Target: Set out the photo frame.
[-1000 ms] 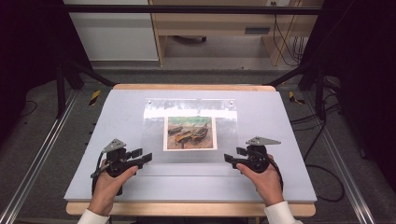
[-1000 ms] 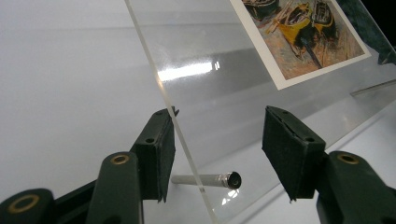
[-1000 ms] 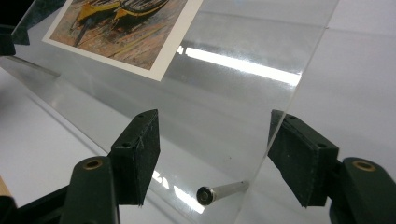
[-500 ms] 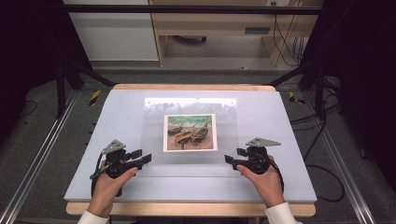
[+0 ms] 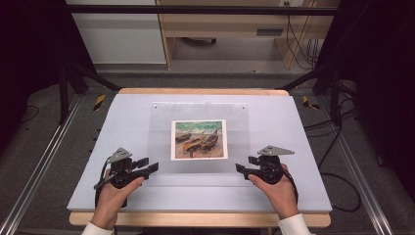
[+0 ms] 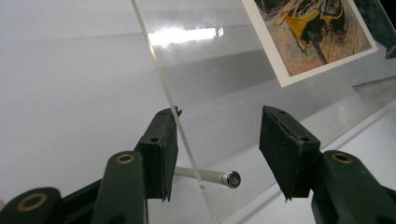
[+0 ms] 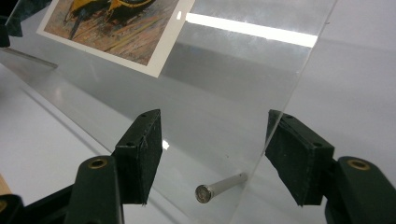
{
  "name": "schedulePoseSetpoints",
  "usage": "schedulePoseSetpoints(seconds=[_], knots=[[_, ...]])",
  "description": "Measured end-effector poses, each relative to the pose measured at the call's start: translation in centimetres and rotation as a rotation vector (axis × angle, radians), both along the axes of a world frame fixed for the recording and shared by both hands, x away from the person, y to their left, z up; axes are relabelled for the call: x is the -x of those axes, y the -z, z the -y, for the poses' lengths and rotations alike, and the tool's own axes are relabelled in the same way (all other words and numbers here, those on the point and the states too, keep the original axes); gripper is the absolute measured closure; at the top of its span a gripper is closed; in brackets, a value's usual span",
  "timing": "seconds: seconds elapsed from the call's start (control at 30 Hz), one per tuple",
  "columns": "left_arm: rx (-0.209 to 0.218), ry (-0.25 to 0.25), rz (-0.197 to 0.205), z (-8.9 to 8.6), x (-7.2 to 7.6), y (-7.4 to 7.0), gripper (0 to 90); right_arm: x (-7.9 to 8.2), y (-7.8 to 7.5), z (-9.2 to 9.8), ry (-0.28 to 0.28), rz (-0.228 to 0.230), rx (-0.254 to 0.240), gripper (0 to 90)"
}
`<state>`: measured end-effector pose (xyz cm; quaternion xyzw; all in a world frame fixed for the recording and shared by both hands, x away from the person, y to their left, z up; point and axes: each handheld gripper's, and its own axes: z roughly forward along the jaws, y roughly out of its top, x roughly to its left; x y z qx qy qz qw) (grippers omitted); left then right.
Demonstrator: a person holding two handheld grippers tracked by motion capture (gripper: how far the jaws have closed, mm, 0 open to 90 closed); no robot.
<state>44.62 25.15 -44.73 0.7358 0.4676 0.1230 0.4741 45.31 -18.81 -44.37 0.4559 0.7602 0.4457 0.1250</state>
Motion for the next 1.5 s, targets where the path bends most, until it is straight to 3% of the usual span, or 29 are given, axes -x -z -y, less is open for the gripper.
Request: schedulePoseSetpoints(seconds=[1.5], knots=[[-0.039, -0.003, 0.018, 0.0, 1.5, 0.0, 53.3, 1.6, 0.0, -0.1, -0.003, 0.045, 0.062, 43.2]])
